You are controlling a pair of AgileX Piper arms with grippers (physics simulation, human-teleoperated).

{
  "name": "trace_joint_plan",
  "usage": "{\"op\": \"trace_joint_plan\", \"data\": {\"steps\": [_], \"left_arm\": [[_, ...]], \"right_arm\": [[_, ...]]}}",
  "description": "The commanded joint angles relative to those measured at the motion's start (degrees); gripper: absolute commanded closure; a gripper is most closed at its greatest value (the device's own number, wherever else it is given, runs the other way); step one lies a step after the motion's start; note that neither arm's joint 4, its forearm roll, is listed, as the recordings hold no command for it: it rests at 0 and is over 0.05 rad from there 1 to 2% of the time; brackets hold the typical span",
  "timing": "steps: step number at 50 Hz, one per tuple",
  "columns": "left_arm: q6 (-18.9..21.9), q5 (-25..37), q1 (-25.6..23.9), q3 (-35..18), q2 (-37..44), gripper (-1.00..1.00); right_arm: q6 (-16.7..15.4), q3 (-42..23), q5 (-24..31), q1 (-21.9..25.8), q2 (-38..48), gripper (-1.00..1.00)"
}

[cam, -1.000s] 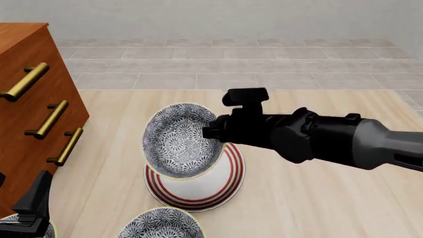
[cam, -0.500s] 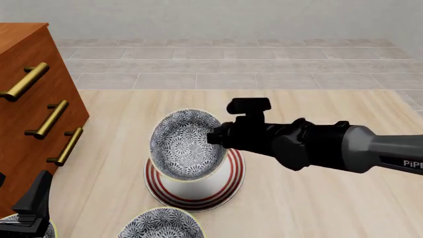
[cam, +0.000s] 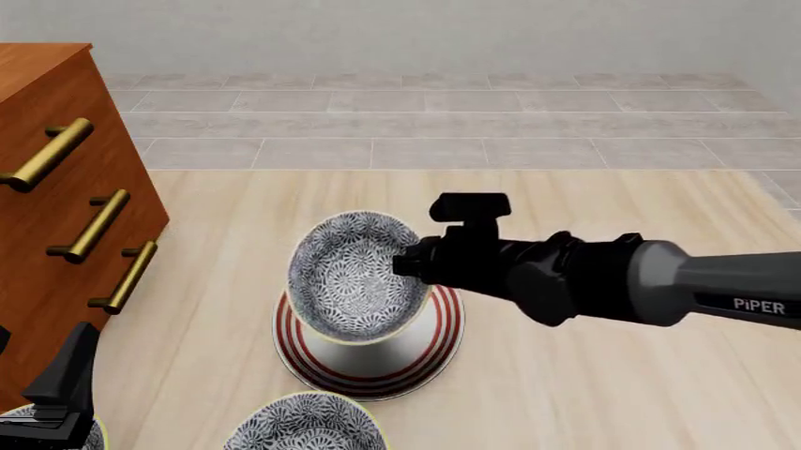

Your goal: Pick up the bowl and put it in the front on the plate.

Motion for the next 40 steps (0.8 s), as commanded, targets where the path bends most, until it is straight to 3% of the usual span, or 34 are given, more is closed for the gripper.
{"op": "trace_joint_plan", "data": {"steps": [1, 40], "left_arm": [[0.0, 0.0, 0.0, 0.0, 0.0, -1.0], [0.0, 0.0, 0.0, 0.0, 0.0, -1.0]], "right_arm": [[1.12, -0.06, -0.89, 0.31, 0.55, 1.0], [3.08, 1.7, -4.68, -0.26, 4.79, 1.0]]}}
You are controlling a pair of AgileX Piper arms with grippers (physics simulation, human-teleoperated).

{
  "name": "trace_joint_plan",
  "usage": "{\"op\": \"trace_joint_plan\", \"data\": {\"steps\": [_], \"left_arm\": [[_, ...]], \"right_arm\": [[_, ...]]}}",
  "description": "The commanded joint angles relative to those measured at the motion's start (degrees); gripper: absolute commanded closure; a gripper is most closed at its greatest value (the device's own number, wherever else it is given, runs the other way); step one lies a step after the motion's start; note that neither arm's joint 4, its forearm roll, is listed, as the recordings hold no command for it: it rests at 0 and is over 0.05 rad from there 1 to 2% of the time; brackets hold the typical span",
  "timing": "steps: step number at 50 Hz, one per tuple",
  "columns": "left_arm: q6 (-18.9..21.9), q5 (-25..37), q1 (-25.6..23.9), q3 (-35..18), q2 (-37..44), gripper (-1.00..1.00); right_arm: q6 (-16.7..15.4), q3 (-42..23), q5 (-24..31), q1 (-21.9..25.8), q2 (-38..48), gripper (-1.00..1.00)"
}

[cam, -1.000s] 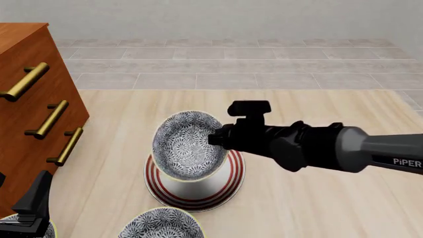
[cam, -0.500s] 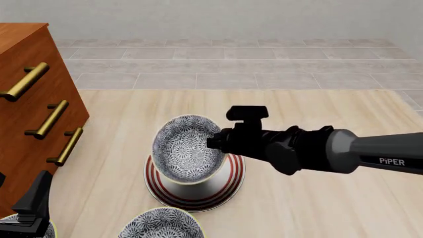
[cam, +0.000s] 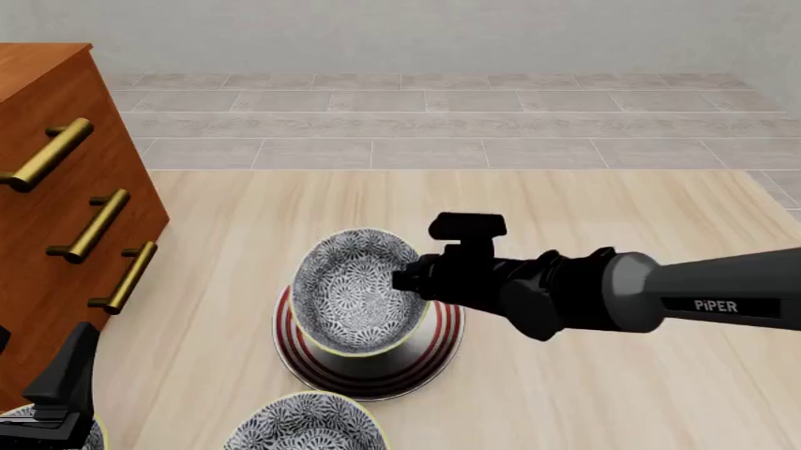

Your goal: Pick up the bowl and put it in the front on the plate.

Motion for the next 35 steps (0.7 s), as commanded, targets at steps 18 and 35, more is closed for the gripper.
{"op": "trace_joint_plan", "data": {"steps": [18, 35], "left_arm": [[0.0, 0.0, 0.0, 0.0, 0.0, -1.0], [0.0, 0.0, 0.0, 0.0, 0.0, -1.0]], "right_arm": [[-0.34, -1.26, -0.04, -1.83, 2.01, -1.0], [-3.16, -1.41, 0.19, -2.15, -1.22, -1.0]]}}
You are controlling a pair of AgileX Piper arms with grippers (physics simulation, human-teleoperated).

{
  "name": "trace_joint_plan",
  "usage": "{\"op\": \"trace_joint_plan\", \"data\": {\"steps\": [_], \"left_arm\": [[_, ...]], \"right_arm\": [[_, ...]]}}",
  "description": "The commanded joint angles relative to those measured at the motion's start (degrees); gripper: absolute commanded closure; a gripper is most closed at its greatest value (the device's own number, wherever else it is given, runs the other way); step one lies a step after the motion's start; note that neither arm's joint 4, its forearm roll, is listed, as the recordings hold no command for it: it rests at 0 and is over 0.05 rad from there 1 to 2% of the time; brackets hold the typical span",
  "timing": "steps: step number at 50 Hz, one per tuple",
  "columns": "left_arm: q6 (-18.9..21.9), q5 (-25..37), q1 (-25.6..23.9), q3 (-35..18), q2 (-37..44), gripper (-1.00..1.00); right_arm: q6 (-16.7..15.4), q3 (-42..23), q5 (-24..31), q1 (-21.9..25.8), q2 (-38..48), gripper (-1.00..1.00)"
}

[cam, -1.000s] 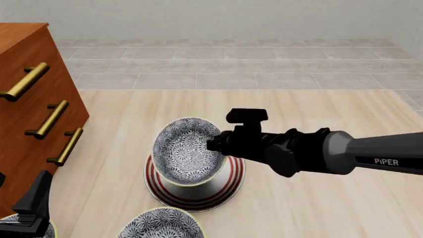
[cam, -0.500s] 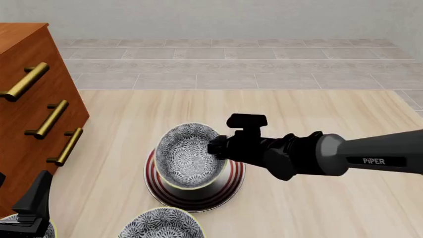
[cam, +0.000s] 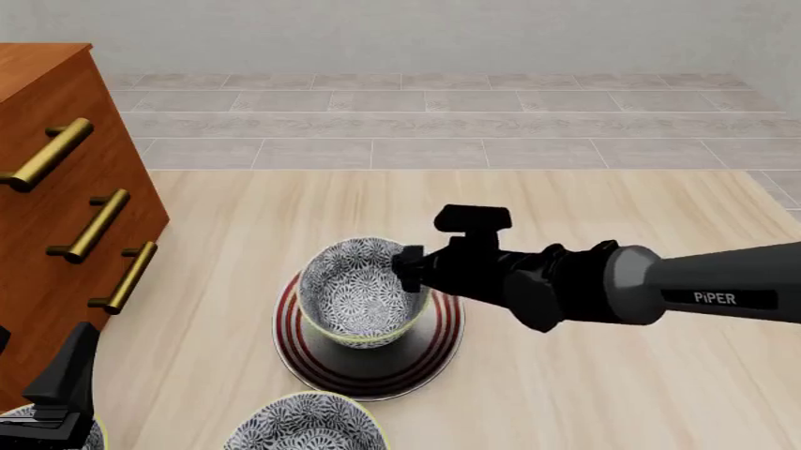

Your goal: Pick up the bowl and put it in the front on the plate.

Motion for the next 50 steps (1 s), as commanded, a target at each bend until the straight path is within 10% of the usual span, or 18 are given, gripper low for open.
{"op": "trace_joint_plan", "data": {"steps": [1, 30, 43, 46, 50], "left_arm": [[0.0, 0.0, 0.0, 0.0, 0.0, -1.0], [0.0, 0.0, 0.0, 0.0, 0.0, -1.0], [0.0, 0.0, 0.0, 0.0, 0.0, -1.0], [0.0, 0.0, 0.0, 0.0, 0.0, -1.0], [0.0, 0.0, 0.0, 0.0, 0.0, -1.0]], "right_arm": [[-2.08, -0.59, 0.65, -0.84, -1.87, -1.0], [-19.55, -3.47, 4.67, -5.31, -10.69, -1.0], [-26.28, 1.17, -5.04, -10.32, -18.59, -1.0], [-33.83, 4.3, -10.0, -10.49, -19.46, -1.0], [-31.58, 6.24, -13.99, -13.3, -20.61, -1.0]]}}
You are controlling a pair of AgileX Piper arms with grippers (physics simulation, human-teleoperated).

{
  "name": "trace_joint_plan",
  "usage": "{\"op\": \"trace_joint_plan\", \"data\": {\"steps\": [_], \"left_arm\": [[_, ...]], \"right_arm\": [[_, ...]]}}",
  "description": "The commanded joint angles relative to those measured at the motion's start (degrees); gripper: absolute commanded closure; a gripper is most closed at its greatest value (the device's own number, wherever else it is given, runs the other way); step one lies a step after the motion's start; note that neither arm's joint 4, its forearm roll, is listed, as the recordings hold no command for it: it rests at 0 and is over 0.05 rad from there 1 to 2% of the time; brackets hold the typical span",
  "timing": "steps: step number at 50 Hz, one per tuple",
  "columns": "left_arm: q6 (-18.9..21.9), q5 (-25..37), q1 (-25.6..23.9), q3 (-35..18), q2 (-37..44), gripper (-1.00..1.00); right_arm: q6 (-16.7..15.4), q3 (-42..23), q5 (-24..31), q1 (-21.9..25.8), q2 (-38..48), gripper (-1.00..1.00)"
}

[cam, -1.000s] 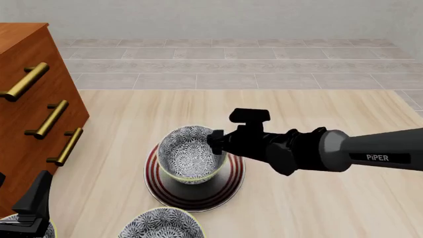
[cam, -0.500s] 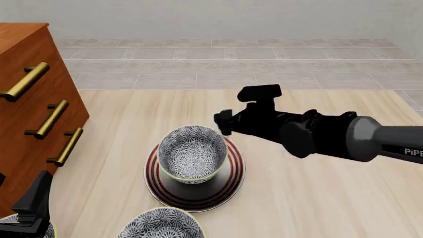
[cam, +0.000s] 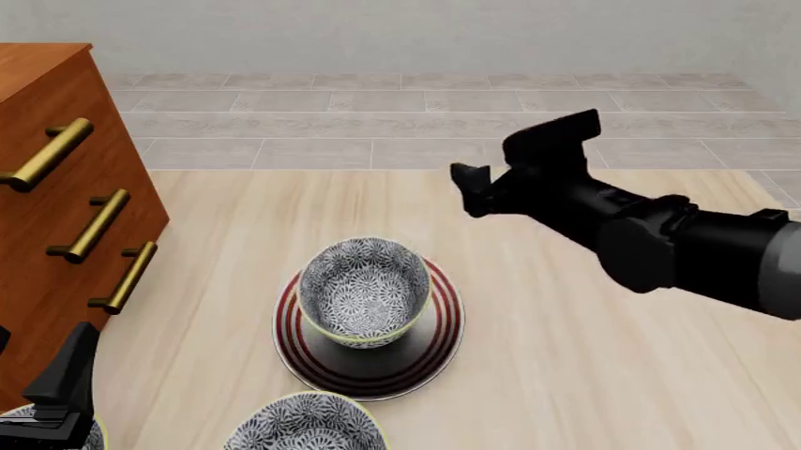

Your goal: Pick up the bowl and put it in the front on the plate.

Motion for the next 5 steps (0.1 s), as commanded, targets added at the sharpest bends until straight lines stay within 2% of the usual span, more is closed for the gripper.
{"op": "trace_joint_plan", "data": {"steps": [1, 3, 5], "left_arm": [[0.0, 0.0, 0.0, 0.0, 0.0, -1.0], [0.0, 0.0, 0.0, 0.0, 0.0, -1.0], [0.0, 0.0, 0.0, 0.0, 0.0, -1.0]], "right_arm": [[-5.09, 5.32, -10.01, -4.56, -4.15, -1.0], [-4.5, 6.24, -12.12, -5.64, -5.03, -1.0], [-5.42, 7.3, -14.41, -6.19, -6.47, -1.0]]}}
